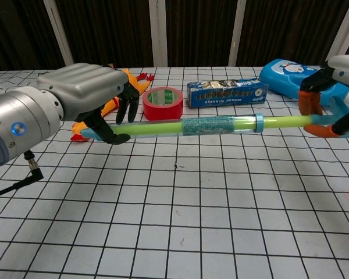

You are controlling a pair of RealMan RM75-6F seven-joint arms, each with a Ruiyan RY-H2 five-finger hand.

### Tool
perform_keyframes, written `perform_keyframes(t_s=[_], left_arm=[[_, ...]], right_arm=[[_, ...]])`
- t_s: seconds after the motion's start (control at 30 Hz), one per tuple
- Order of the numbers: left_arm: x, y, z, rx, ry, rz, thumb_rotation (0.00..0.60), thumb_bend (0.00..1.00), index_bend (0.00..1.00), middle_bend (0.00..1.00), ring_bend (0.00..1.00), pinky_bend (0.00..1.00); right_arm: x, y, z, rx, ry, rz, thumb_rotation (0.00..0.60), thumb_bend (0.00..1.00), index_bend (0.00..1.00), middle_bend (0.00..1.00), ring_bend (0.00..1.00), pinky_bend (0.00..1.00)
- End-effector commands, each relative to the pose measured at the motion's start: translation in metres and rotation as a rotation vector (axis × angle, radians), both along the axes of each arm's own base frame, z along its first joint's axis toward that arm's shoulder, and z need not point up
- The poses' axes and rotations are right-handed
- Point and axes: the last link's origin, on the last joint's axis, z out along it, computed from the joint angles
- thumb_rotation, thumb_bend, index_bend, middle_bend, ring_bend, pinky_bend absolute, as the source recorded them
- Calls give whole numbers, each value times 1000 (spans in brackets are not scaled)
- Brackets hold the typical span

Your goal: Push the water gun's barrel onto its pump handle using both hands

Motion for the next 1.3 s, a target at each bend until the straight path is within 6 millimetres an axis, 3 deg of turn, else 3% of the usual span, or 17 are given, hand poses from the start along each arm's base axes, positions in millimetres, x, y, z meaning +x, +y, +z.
perform_keyframes(t_s=[0.03,0.4,0.5,0.53,0.67,0.73,0.93,1.17,1.3], left_arm=[[1,0,0,0,0,-1,600,477,540,602,102,0],[4,-1,-2,-2,-4,-4,600,477,528,596,102,0],[3,-2,-2,-3,9,-2,600,449,452,525,101,0],[1,-2,-2,-6,18,0,600,415,404,463,99,0],[-2,-2,0,-14,42,11,600,302,260,270,72,0],[-3,-2,2,-14,40,15,600,270,228,234,58,0],[-2,-2,7,-17,38,16,600,224,180,194,34,0],[-10,-12,23,-31,14,19,600,224,176,163,24,0],[-31,-25,48,-6,-9,21,600,224,159,123,0,0]], right_arm=[[0,0,0,-1,4,3,600,530,764,600,303,0],[3,1,-1,2,-2,5,600,529,757,600,303,0],[1,1,-1,2,1,2,600,530,575,515,278,0],[-1,1,-2,7,7,1,600,530,434,432,237,0],[-5,2,-1,24,37,-3,600,530,78,220,67,0],[-7,2,1,28,44,-3,600,531,8,151,17,0],[-15,3,5,47,98,-34,600,411,0,26,0,0],[-29,8,19,28,133,-78,600,409,0,8,0,0],[-50,21,37,-5,138,-103,600,409,0,0,0,0]])
